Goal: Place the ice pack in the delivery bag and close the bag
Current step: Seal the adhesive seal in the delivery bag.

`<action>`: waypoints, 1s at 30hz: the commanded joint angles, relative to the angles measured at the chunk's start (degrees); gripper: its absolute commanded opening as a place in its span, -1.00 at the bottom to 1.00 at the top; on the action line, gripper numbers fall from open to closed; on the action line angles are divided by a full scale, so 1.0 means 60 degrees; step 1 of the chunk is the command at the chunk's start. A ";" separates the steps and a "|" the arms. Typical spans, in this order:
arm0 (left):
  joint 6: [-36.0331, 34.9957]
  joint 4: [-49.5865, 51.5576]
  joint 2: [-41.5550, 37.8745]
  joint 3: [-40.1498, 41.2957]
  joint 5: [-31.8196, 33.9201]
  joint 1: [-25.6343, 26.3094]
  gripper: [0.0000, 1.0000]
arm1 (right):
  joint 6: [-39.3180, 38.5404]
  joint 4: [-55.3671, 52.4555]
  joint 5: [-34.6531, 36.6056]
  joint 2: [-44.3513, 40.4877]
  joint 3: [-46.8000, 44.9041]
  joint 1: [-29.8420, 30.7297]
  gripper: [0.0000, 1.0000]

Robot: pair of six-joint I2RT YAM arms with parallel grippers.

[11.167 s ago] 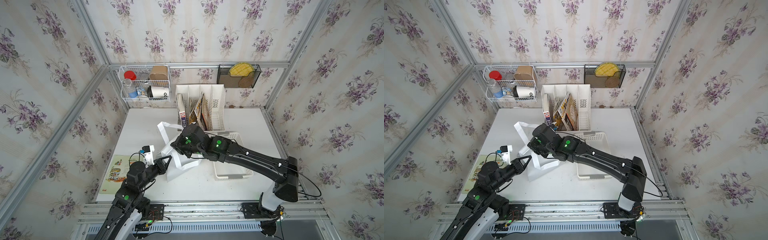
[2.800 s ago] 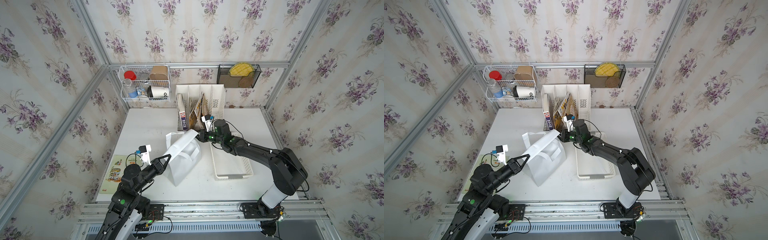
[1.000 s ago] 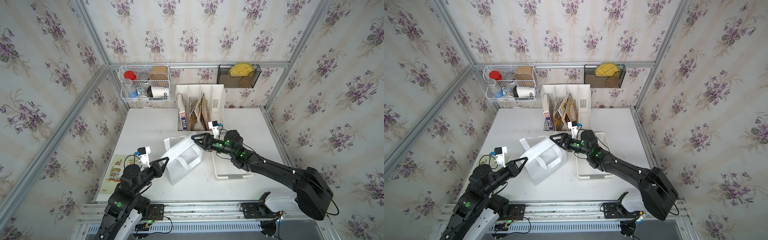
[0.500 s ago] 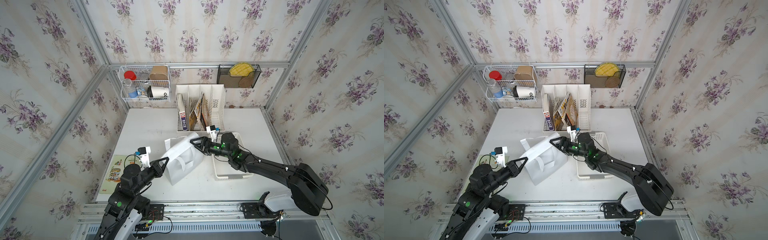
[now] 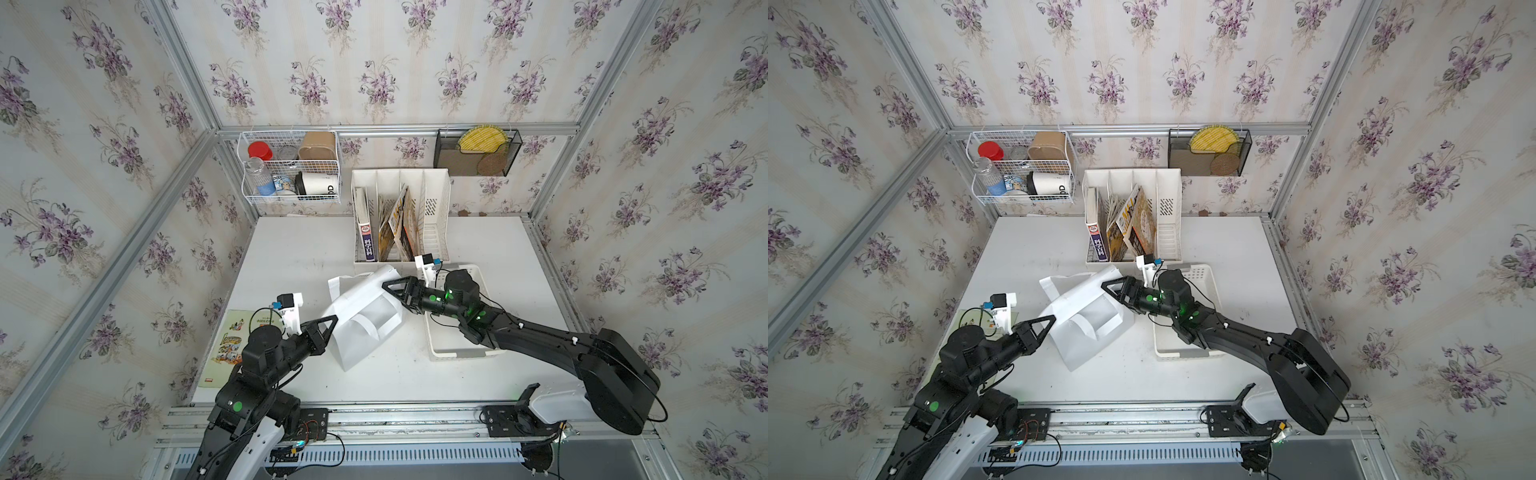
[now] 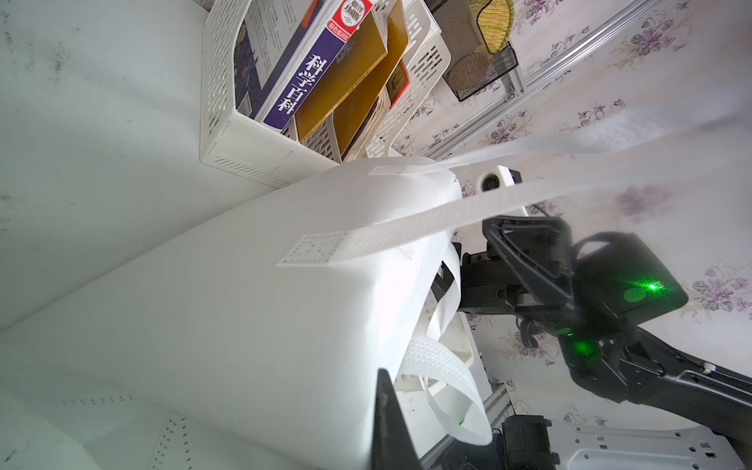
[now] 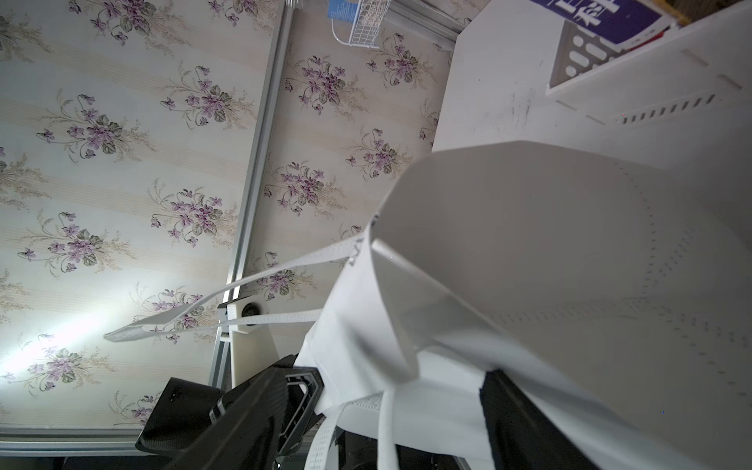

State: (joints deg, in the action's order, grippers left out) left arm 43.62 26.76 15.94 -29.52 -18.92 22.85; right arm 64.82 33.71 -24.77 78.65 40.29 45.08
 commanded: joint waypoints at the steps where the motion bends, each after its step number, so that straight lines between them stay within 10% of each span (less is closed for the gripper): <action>1: -0.0199 0.0835 -0.0140 0.0039 -0.0205 0.0000 -1.00 | -0.0157 -0.0488 0.0315 -0.0304 -0.0120 0.0028 0.64; 11: -0.0217 0.0874 -0.0182 0.0053 -0.0341 0.0000 -1.00 | 0.0299 -0.0238 0.0694 -0.0774 -0.0636 0.0100 0.99; 30: -0.0876 0.1643 -0.0247 0.0042 -0.0852 0.0000 -1.00 | 0.0175 0.1617 0.0695 0.0851 0.0241 0.0137 1.00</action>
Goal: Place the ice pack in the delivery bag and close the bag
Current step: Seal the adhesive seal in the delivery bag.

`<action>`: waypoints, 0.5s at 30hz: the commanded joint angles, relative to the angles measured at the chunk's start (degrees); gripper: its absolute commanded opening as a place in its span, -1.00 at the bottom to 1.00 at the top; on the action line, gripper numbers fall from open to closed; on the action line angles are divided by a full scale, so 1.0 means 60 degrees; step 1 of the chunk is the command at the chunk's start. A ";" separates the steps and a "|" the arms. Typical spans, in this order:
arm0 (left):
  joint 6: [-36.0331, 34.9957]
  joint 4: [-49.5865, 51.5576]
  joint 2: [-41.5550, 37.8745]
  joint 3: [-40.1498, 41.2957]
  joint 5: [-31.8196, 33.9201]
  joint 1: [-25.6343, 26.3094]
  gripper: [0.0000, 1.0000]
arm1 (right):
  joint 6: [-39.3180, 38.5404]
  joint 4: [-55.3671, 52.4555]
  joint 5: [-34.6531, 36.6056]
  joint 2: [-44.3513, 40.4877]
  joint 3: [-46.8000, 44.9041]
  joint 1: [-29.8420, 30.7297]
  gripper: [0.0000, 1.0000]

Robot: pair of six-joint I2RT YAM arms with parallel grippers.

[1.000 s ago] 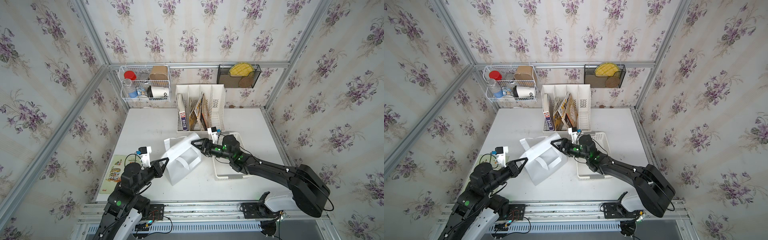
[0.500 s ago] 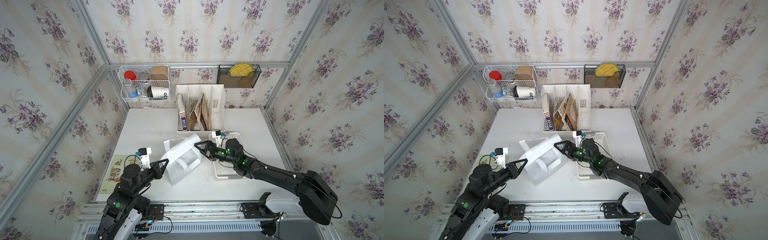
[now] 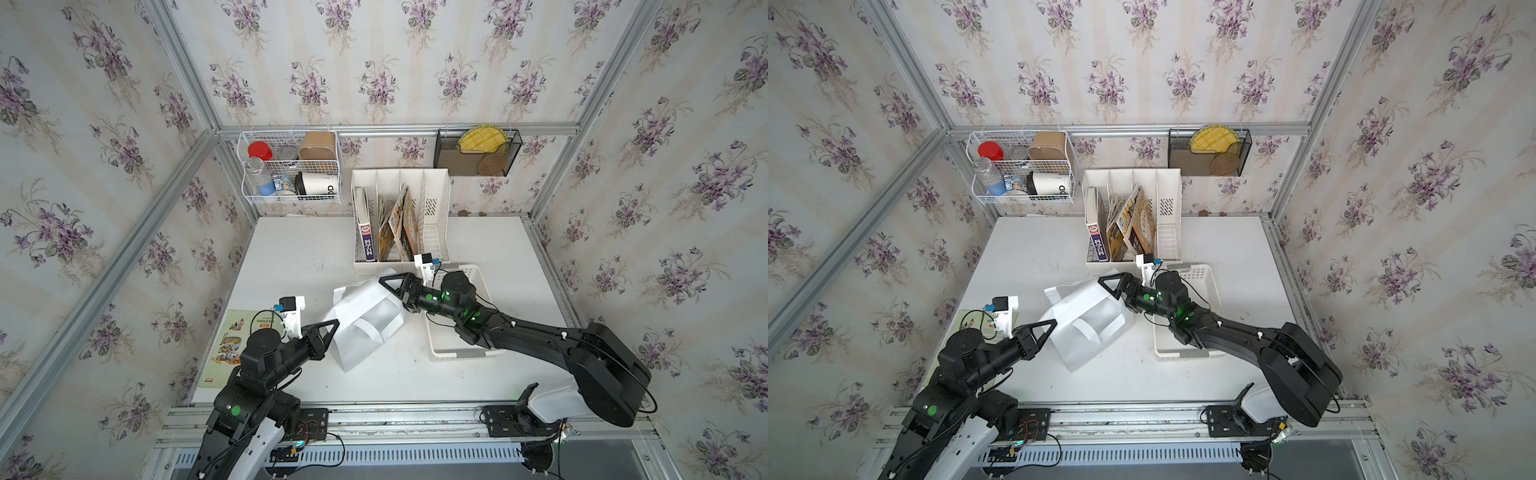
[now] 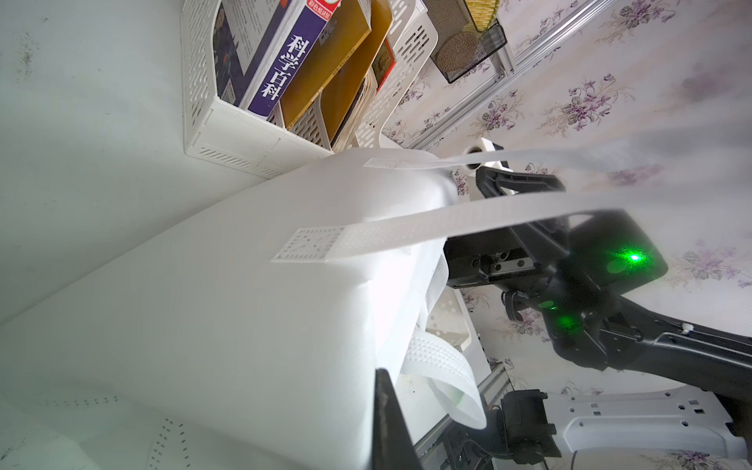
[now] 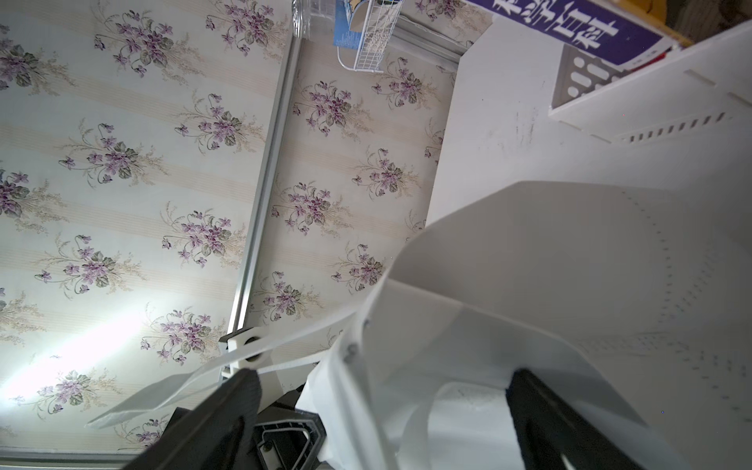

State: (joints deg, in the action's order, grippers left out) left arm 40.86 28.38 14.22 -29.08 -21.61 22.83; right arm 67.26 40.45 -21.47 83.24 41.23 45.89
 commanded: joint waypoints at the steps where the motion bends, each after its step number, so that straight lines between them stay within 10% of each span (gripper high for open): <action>1: -0.0487 0.1489 0.0054 -0.0068 -0.0309 0.0004 -1.00 | -0.0238 0.0493 0.0149 0.0116 0.0067 0.0008 1.00; 15: -0.0964 0.2006 0.0501 -0.0479 0.0437 0.0004 -1.00 | -0.0268 0.0569 0.0493 -0.0165 -0.0622 0.0013 0.56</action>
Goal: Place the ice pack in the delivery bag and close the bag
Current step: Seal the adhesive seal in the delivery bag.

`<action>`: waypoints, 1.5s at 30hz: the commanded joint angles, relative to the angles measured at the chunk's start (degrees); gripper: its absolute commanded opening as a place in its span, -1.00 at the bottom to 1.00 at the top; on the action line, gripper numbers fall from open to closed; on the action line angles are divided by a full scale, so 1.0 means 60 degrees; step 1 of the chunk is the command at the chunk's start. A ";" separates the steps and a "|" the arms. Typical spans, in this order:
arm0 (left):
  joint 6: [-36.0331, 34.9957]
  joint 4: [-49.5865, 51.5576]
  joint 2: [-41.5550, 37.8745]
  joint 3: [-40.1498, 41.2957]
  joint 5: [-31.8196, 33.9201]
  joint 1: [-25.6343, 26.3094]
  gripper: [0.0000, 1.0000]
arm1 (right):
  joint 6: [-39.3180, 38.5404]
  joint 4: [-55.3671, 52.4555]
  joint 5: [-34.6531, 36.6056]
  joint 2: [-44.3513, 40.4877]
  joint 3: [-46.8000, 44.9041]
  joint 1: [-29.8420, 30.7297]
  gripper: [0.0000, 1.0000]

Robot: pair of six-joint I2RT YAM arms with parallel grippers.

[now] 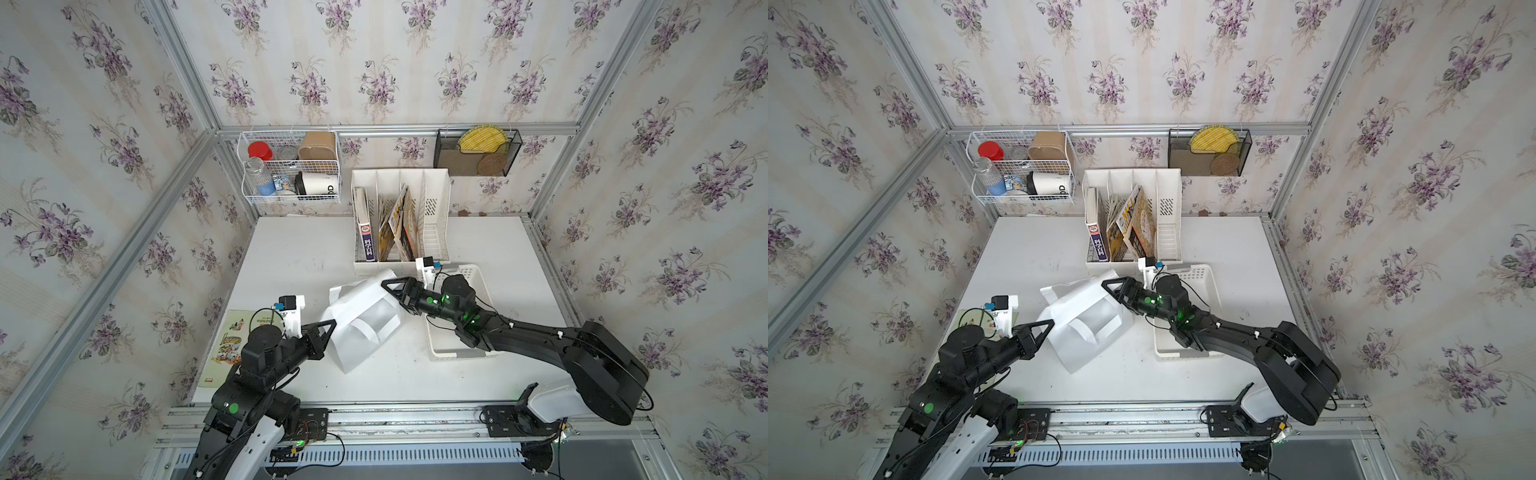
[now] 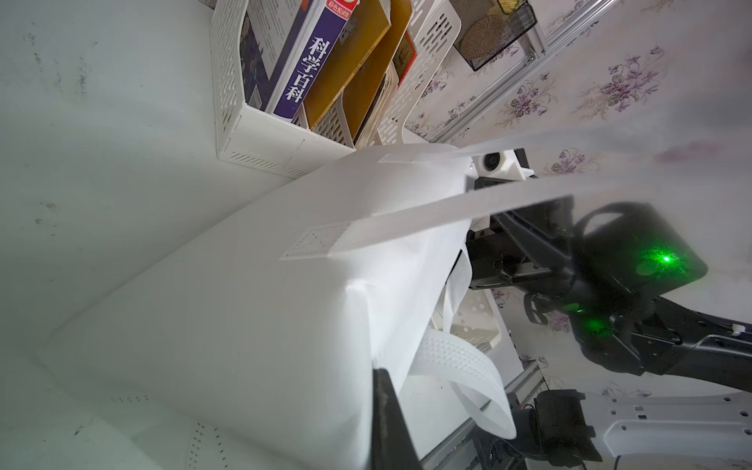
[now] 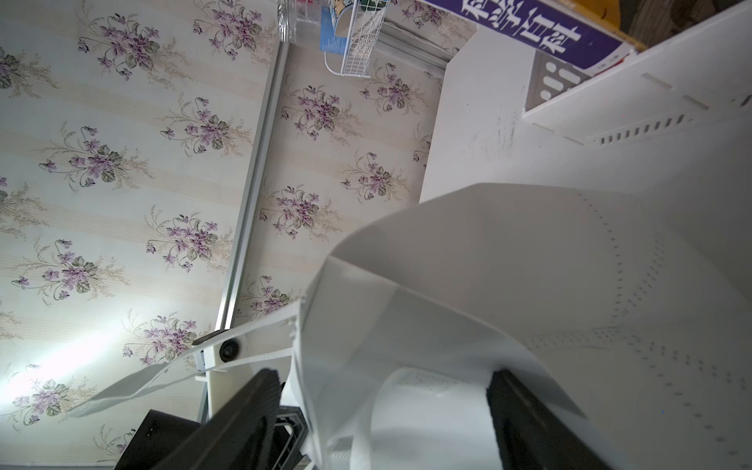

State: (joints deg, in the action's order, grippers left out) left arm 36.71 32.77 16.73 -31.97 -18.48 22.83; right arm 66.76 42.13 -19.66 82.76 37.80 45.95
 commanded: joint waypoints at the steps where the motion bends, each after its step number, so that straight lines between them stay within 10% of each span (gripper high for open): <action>1: -0.0287 0.1269 0.0108 -0.0044 -0.0129 0.0004 -1.00 | -0.0211 0.0292 0.0238 -0.0129 -0.0110 0.0002 0.51; 38: 0.0004 0.1473 0.0091 -0.0495 0.0102 0.0004 -0.83 | -0.0781 0.0072 0.0450 0.0484 0.0447 0.0003 -0.88; 45: 0.0024 0.1721 -0.0015 -0.0808 0.0413 0.0004 -0.31 | -0.0781 0.0049 0.0477 0.0544 0.0451 -0.0007 -0.86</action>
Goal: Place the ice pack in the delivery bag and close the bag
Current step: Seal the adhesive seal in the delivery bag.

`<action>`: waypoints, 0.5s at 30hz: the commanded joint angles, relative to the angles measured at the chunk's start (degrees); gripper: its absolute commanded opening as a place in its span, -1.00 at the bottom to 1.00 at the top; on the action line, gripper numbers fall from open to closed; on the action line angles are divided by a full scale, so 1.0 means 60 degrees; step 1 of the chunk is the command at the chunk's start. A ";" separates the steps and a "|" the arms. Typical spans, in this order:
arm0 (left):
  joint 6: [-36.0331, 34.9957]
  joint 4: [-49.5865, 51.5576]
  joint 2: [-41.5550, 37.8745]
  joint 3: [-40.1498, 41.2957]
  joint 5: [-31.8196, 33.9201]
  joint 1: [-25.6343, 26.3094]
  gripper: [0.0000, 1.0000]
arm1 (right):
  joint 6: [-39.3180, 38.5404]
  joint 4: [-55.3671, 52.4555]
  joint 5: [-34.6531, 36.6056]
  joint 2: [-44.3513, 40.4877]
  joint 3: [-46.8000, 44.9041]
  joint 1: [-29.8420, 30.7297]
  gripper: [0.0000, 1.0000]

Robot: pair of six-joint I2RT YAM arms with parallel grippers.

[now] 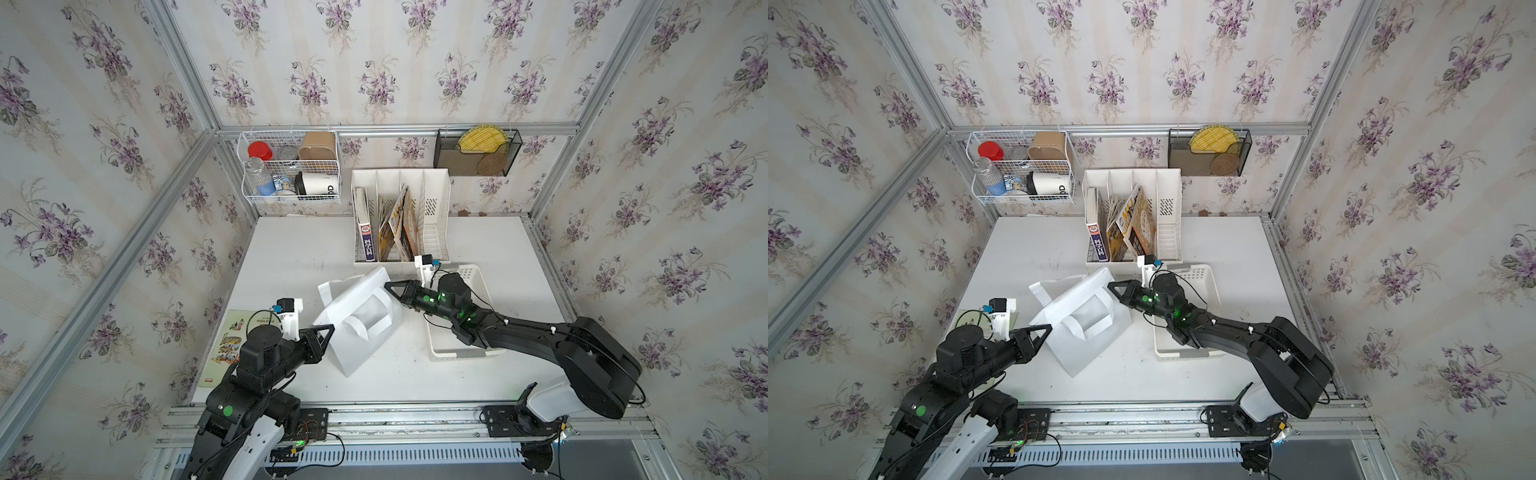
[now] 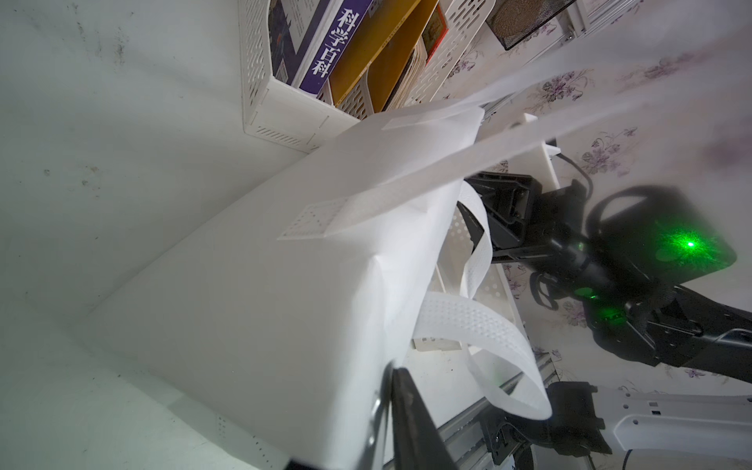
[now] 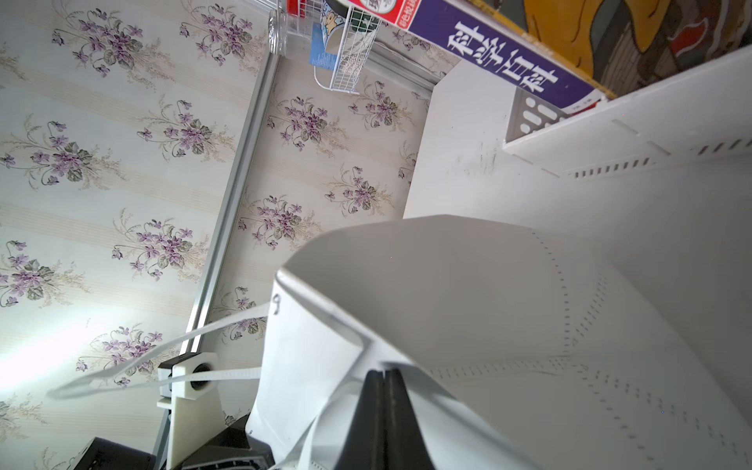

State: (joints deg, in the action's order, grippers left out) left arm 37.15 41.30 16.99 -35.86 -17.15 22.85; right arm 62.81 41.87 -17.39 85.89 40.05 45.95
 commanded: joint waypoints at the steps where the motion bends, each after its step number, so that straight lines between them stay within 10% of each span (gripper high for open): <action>1: -0.0047 0.0348 -0.0087 -0.0249 0.0239 0.0000 -0.24 | -0.0125 0.0084 0.0100 0.0033 0.0068 0.0003 -0.85; 15: -0.1266 0.1856 0.0240 -0.3256 0.0939 0.0000 -0.05 | -0.0154 0.0058 0.0082 -0.0056 0.0070 0.0002 -0.81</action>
State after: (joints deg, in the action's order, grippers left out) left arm 32.99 51.29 16.88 -53.30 -11.79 22.87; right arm 62.70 41.85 -17.34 85.91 40.27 45.95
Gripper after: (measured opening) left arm 0.478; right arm 0.096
